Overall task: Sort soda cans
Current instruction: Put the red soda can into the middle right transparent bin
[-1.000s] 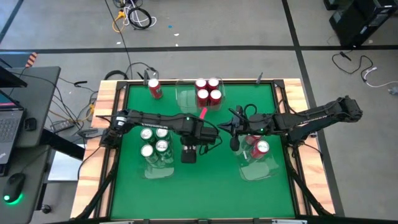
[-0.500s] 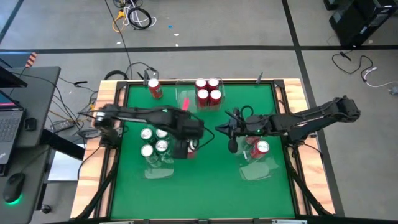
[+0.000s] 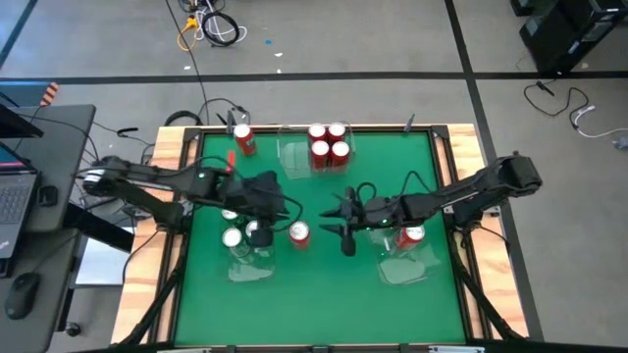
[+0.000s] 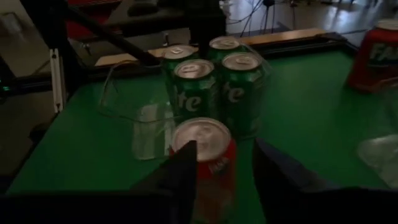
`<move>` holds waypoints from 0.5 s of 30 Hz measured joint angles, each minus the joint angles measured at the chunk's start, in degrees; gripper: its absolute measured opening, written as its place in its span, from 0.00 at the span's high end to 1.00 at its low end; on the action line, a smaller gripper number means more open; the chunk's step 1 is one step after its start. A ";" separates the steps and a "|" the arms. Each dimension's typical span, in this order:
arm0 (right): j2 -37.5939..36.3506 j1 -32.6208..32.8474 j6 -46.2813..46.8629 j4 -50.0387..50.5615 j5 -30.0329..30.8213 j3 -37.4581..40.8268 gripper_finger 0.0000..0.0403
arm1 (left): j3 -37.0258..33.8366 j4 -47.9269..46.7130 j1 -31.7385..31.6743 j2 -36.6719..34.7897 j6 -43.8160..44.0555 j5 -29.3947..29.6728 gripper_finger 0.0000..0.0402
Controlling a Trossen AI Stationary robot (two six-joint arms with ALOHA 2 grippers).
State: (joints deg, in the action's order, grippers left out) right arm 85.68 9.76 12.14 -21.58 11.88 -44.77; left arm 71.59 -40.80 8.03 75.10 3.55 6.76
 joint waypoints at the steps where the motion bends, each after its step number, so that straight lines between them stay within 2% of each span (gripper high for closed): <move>1: 1.18 0.35 0.26 0.02 0.06 -1.20 0.60 | -1.99 2.18 0.00 -1.61 -0.09 -0.33 0.84; 4: 4.56 1.17 0.95 3.33 1.94 -6.20 0.47 | -6.00 3.47 -0.02 -6.04 -0.37 -1.29 0.84; 9: 9.94 1.68 2.06 15.47 6.09 -15.91 0.29 | -10.72 6.14 0.02 -12.67 -1.43 -1.48 0.84; 15: 16.16 1.93 2.87 26.23 6.60 -26.67 0.14 | -18.79 12.65 0.07 -20.91 -3.72 -1.48 0.84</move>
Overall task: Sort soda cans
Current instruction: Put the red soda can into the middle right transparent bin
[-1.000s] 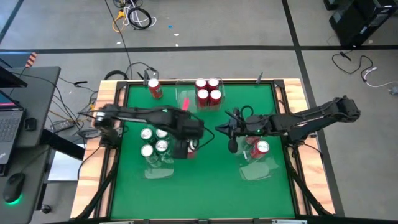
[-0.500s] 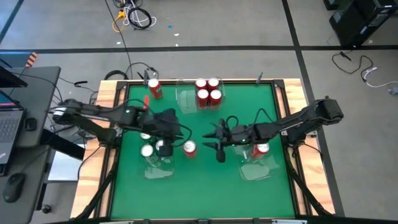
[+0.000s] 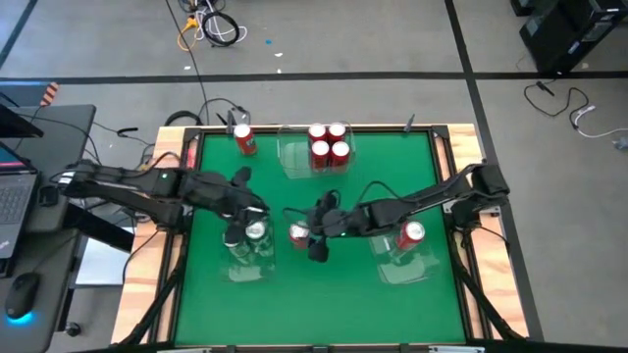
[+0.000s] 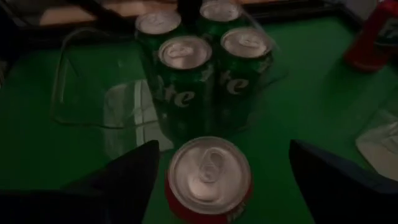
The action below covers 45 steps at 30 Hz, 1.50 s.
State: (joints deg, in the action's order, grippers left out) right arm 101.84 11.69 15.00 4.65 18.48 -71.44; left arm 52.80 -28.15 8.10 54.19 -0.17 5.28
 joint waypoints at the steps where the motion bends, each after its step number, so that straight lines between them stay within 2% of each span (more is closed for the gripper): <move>1: 0.79 0.04 0.03 2.09 0.00 -1.35 0.12 | -1.19 1.03 0.00 -1.16 -0.09 -0.01 0.84; 8: 7.44 0.23 -0.17 9.43 -0.14 -9.61 0.06 | -8.33 5.82 0.26 -7.15 0.58 -0.69 0.84; 14: 11.62 0.63 0.45 13.25 -1.47 -13.22 0.06 | -11.81 9.34 0.28 -8.24 0.59 -0.96 0.84; 18: 12.61 0.54 0.60 14.25 -1.61 -13.79 0.12 | -12.83 10.80 0.34 -8.33 0.59 -1.10 0.84; 23: 11.87 0.60 3.51 15.58 -1.69 -13.85 0.32 | -14.60 14.57 0.33 -8.47 0.33 -1.07 0.84; 28: 11.43 1.13 4.19 17.45 -2.37 -13.99 0.32 | -15.96 17.34 0.33 -8.52 0.27 -0.66 0.84; 33: 6.15 4.68 6.85 24.13 0.27 -13.68 0.32 | -16.68 18.64 0.33 -8.52 0.03 -0.68 0.84; 37: -1.45 8.35 12.18 31.75 7.46 -13.96 0.32 | -16.69 19.09 0.33 -8.50 -0.89 -0.70 0.84; 41: -7.61 12.37 19.70 40.18 13.12 -13.86 0.32 | -16.69 19.92 0.33 -8.50 -0.91 -0.72 0.84; 45: -12.55 15.99 30.41 52.72 17.54 -13.96 0.32 | -16.69 20.58 0.35 -8.50 -0.78 -0.75 0.84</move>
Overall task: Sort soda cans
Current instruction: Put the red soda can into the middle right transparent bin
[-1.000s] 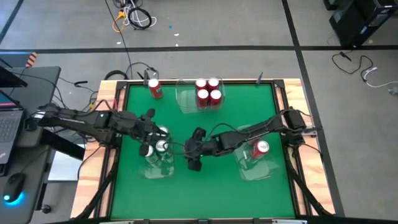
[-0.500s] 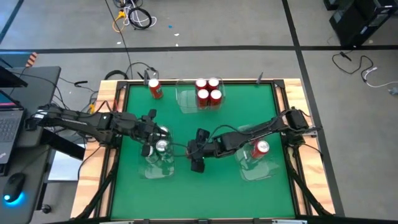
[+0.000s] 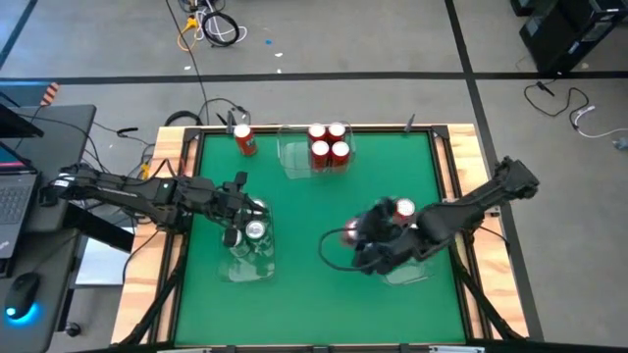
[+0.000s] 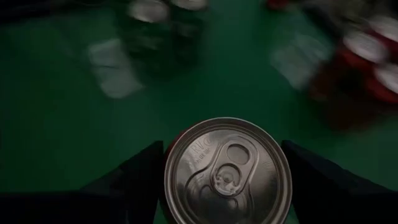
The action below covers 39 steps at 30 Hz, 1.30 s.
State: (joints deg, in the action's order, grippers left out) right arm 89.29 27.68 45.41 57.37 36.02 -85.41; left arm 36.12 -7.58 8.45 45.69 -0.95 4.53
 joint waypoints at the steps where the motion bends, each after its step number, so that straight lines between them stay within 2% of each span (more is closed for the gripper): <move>1: -0.66 0.72 2.75 3.34 1.03 0.01 0.32 | 0.00 0.37 0.14 0.00 0.11 -0.01 0.84; 8: -1.87 6.08 23.53 20.93 3.40 0.22 0.32 | 0.02 0.91 0.30 0.00 0.11 -0.19 0.84; 15: -1.11 8.20 35.85 20.86 2.99 4.79 0.32 | 0.02 0.92 0.30 0.00 0.41 -0.18 0.84; 21: -0.85 9.39 42.62 20.60 0.81 9.52 0.32 | 0.04 0.89 0.30 0.00 1.57 -0.17 0.84; 25: -0.80 9.86 46.22 19.14 0.86 11.96 0.32 | 0.04 0.90 0.30 0.00 1.53 -0.16 0.84; 30: -0.81 8.19 48.99 19.19 3.99 14.32 0.32 | 0.06 2.05 0.30 0.00 1.31 -0.15 0.84; 39: -0.81 0.38 43.14 13.82 5.41 17.87 0.32 | 0.07 2.14 0.30 0.00 0.76 -0.12 0.84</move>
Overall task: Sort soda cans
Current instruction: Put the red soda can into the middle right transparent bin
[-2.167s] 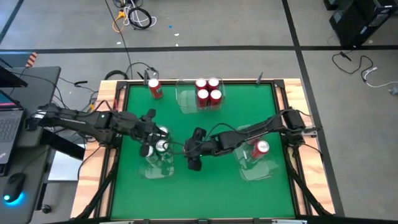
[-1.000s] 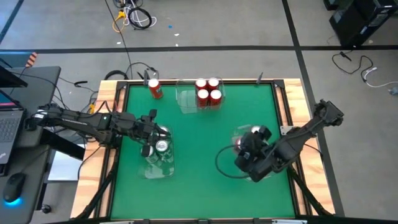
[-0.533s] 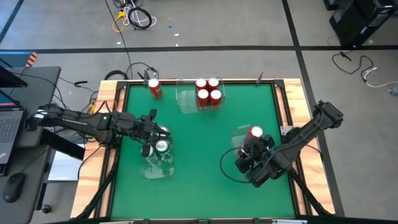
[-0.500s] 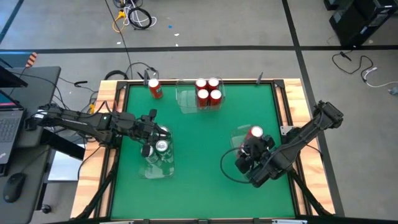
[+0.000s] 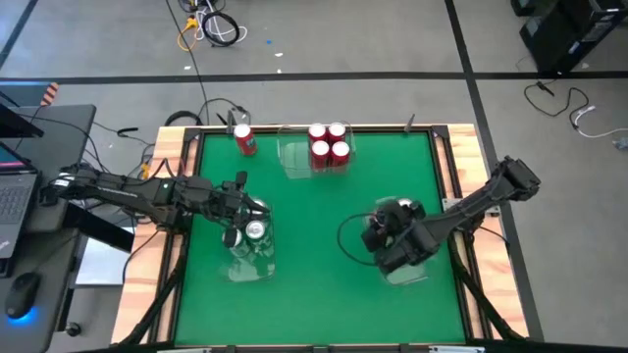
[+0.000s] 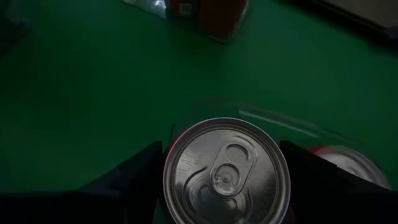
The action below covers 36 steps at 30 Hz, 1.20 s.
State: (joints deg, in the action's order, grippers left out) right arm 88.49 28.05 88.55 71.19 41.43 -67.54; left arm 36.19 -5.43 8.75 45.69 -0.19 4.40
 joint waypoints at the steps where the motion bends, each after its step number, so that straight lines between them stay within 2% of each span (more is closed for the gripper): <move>1: 0.00 -0.75 -1.24 -1.38 0.00 0.33 0.32 | -0.01 0.00 0.00 0.00 -0.50 0.00 0.84; 13: 0.00 -8.41 -10.49 -9.61 -1.14 4.55 0.32 | -0.01 -0.14 0.00 0.02 -1.09 0.02 0.84; 19: 0.00 -10.84 -11.76 -11.16 -1.71 6.43 0.32 | 0.00 -0.38 0.00 0.04 -1.09 0.04 0.84; 25: -0.31 -11.98 -12.69 -15.26 -1.60 9.28 0.32 | -0.01 -0.49 0.00 0.04 -1.09 0.25 0.84; 34: -0.24 -12.05 -12.67 -15.68 -1.82 9.59 0.32 | 0.00 -0.50 0.00 0.04 -1.09 0.22 0.84; 36: -0.18 -12.09 -12.63 -15.71 -1.88 9.63 0.26 | -0.01 -0.48 0.00 0.04 -1.09 0.20 0.84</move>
State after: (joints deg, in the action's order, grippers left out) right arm 88.30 15.97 75.92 55.48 39.55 -57.91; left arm 36.18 -5.92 8.75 45.74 -1.28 4.60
